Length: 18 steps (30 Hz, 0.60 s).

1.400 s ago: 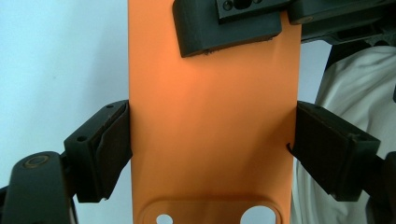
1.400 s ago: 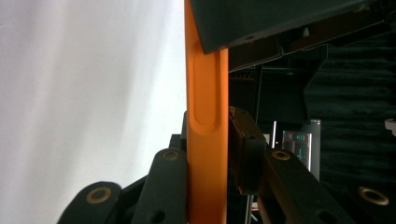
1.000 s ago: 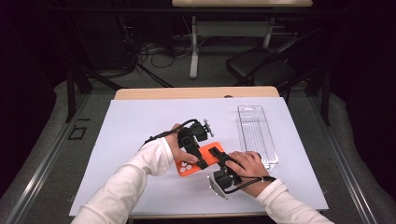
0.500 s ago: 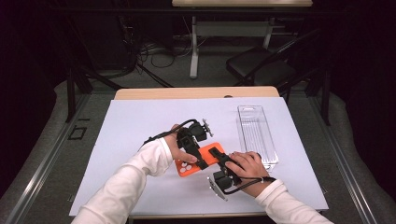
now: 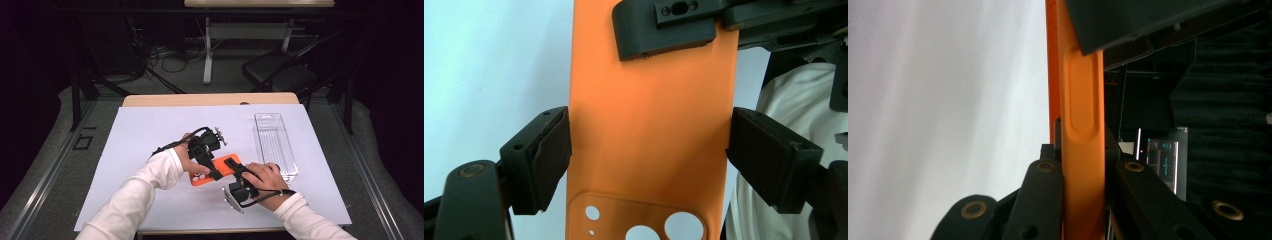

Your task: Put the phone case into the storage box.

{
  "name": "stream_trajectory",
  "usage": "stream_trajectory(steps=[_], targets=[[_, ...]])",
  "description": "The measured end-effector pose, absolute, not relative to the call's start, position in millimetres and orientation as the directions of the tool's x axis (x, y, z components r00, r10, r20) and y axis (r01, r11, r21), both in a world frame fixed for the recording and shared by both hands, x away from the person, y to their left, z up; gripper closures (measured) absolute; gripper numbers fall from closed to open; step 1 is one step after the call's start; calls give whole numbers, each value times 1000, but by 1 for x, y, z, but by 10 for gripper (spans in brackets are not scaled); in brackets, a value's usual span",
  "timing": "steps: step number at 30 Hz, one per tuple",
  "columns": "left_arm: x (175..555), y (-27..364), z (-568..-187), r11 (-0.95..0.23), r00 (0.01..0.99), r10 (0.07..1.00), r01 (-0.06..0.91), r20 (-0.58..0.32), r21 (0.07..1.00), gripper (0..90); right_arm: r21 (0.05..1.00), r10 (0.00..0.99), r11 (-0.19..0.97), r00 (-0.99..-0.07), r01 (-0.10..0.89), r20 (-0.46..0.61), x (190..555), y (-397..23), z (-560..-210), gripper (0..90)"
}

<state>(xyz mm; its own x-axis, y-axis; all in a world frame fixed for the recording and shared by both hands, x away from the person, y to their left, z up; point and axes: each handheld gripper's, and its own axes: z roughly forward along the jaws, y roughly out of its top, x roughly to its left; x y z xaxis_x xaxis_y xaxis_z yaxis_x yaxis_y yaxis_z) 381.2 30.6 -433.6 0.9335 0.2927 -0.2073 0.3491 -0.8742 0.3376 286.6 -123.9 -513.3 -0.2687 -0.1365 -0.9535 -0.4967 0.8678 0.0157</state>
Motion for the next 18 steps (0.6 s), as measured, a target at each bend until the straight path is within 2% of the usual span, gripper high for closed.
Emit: stream_trajectory(steps=[18], targets=[[374,48,-419,-855,935,304,352,-183,382,178,70,-93,886,-324,-458,-941,291,-133,-510,861]])
